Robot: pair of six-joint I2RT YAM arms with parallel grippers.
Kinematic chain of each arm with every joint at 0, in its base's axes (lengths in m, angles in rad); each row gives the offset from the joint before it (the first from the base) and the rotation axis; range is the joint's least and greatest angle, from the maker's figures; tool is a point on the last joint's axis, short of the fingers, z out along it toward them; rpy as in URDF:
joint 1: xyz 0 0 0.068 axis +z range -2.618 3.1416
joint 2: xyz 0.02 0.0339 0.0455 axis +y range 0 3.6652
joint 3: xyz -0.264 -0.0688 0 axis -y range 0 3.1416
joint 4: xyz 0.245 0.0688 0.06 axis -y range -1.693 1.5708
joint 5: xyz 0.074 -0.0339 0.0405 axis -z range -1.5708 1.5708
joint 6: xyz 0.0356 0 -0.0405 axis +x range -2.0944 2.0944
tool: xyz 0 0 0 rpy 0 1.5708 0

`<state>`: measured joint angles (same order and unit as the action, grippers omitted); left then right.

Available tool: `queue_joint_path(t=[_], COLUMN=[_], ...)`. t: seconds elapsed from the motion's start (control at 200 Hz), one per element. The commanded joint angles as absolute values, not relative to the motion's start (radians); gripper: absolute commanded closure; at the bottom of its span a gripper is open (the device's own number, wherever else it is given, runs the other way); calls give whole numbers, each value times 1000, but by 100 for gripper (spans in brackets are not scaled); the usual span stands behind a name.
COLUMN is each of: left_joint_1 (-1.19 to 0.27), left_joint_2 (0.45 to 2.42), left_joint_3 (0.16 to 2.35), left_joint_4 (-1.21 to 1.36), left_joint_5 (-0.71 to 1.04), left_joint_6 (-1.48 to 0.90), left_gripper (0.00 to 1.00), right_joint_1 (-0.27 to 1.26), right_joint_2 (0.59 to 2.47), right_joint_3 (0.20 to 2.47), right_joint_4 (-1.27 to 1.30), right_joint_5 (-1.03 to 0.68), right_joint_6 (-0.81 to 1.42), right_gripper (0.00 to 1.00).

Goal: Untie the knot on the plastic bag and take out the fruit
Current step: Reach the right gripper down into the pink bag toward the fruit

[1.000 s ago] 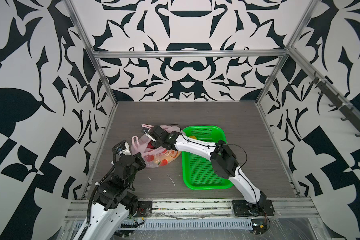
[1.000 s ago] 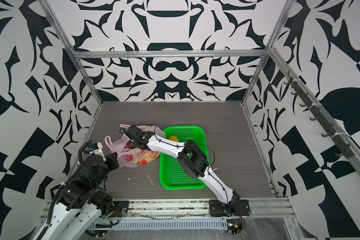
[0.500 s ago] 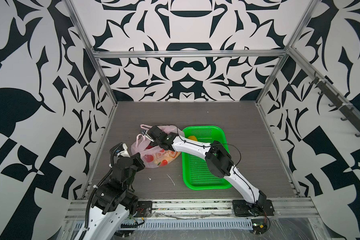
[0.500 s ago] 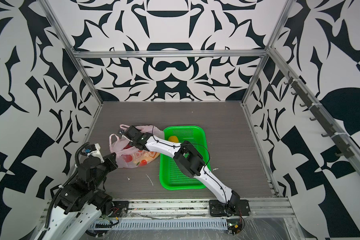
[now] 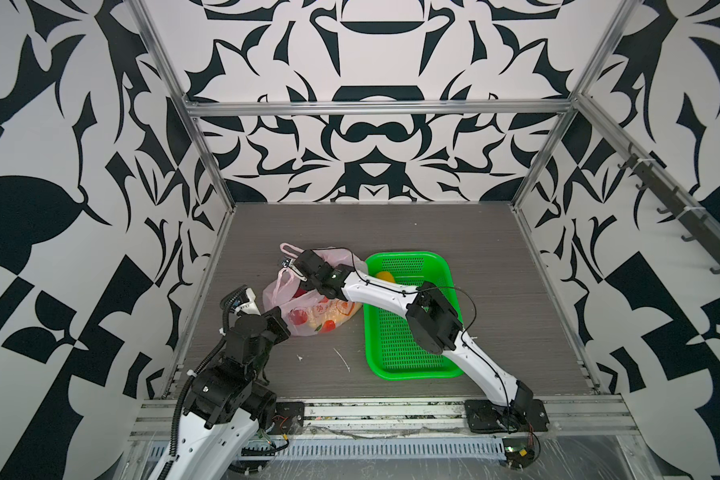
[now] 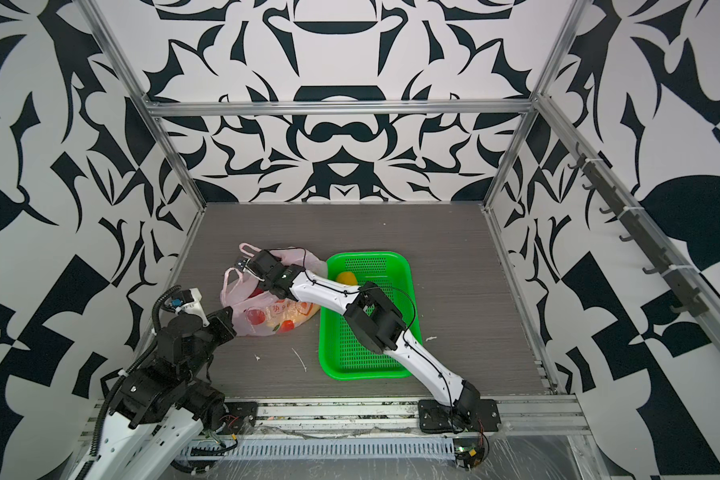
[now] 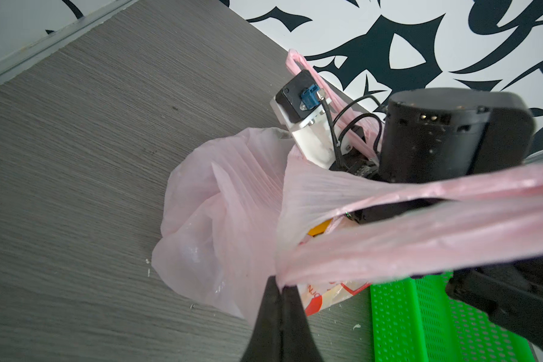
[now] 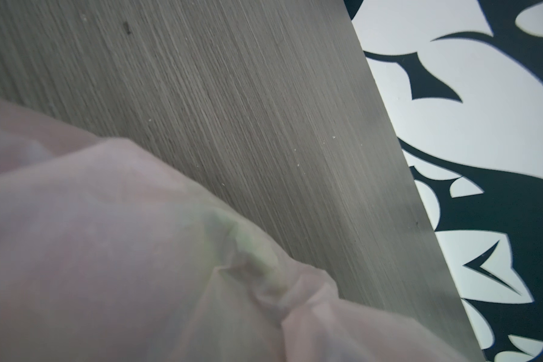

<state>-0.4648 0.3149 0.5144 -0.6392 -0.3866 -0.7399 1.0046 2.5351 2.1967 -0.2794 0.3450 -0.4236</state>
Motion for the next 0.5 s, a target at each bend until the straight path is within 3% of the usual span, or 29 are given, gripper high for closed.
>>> queue_joint_path(t=[0.0, 0.225, 0.495], left_joint_1=[-463, -463, -463], left_joint_2=[311, 366, 379], left_joint_3=[484, 440, 423], left_joint_4=[-621, -520, -455], left_joint_5=[-437, -487, -558], left_joint_6=[-752, -771, -763], left_gripper=[100, 100, 100], right_joint_1=[986, 990, 1007], right_joint_2=[2503, 2387, 2295], right_joint_3=[2198, 2071, 1953], right_joint_4=[-295, -258, -229], right_joint_5=[356, 305, 285], right_joint_6=[-422, -400, -389], right_gripper=[58, 73, 79])
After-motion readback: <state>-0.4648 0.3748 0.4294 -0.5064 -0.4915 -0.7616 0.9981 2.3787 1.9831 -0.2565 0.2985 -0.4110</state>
